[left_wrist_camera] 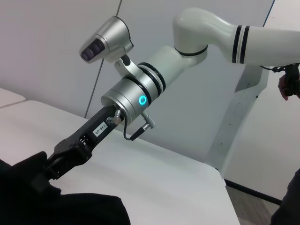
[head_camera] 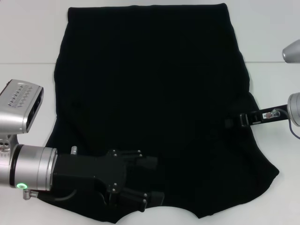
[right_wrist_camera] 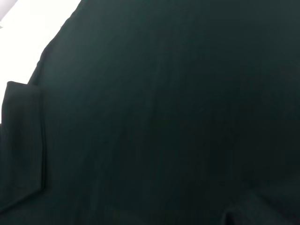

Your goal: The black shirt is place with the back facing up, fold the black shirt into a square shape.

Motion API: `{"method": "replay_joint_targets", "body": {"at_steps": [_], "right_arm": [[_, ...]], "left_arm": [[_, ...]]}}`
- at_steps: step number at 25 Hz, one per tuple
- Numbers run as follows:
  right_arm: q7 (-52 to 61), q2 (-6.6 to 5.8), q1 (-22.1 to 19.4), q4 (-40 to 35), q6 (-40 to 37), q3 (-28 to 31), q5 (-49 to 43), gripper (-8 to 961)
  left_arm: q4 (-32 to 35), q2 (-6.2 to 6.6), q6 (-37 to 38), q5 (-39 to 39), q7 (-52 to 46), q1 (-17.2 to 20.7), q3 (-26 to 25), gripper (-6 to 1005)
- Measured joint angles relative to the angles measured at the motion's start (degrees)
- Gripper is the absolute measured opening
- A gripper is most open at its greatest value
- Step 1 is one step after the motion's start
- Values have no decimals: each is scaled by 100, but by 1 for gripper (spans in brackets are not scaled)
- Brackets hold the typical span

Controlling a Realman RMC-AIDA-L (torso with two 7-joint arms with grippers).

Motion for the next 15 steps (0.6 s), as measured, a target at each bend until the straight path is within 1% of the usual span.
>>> {"method": "replay_joint_targets", "body": {"at_steps": [7,11,15], "right_arm": [[67,-5,19,5,-15,-19,-2,156],[82,-9,56,37,-140,-155,-8,165],[144,-29,35,-13,-162,-108,68,174]], "left_arm": [[11,0,0,0,-8,18,-14,910],[11,0,-5,0,-8,5,-16,909],[11,0,-9,0,-8,-9,-16,908]]}}
